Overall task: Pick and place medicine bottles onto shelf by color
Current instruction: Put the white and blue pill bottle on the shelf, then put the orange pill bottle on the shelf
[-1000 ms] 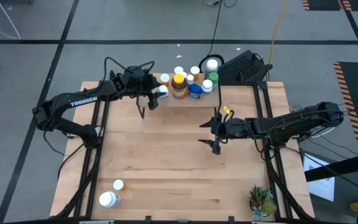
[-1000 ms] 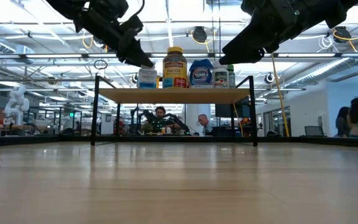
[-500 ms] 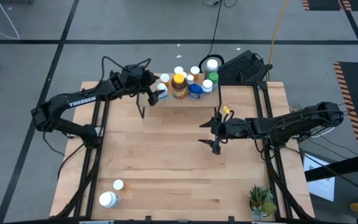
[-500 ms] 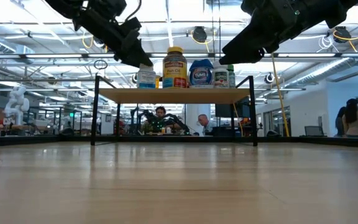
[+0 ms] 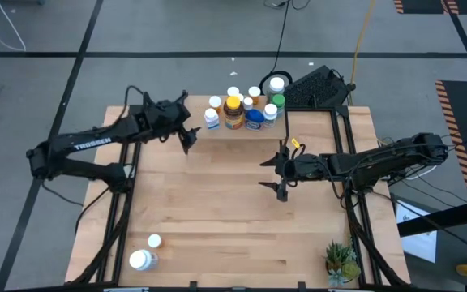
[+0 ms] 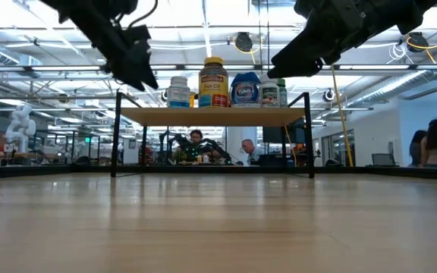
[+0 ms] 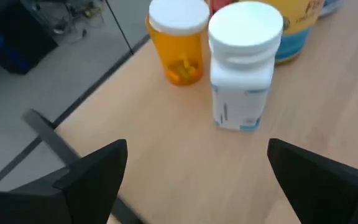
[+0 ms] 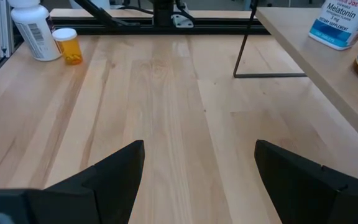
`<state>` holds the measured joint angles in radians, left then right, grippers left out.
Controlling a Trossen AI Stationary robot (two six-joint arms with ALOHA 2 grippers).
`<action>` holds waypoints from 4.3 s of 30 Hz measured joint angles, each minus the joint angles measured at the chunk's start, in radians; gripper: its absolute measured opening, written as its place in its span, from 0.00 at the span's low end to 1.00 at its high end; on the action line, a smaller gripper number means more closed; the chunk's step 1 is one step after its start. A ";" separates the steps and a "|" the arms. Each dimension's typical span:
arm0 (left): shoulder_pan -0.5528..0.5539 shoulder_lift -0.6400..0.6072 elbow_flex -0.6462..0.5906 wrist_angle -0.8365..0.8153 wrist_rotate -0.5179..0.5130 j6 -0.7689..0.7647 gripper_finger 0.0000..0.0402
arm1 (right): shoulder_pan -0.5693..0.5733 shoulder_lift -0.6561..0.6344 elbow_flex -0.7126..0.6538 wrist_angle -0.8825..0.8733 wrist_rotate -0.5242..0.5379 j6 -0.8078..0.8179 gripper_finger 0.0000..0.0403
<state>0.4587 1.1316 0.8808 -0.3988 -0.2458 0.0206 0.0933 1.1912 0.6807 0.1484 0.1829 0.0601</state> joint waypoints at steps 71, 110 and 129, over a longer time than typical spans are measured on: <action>-1.009 -0.148 -0.087 -0.483 0.094 -0.841 0.98 | 0.046 0.723 0.323 0.685 -0.341 0.022 0.75; -1.435 0.193 -0.084 -0.310 0.112 -0.921 0.98 | 0.143 0.738 0.330 0.767 -0.072 0.097 0.75; -1.375 0.149 -0.032 -0.302 0.072 -0.898 0.98 | 0.142 0.738 0.330 0.768 -0.045 0.085 0.75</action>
<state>-0.9164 1.2805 0.8490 -0.7007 -0.1740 -0.8775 0.2348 1.9293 1.0107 0.9162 0.1379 0.1455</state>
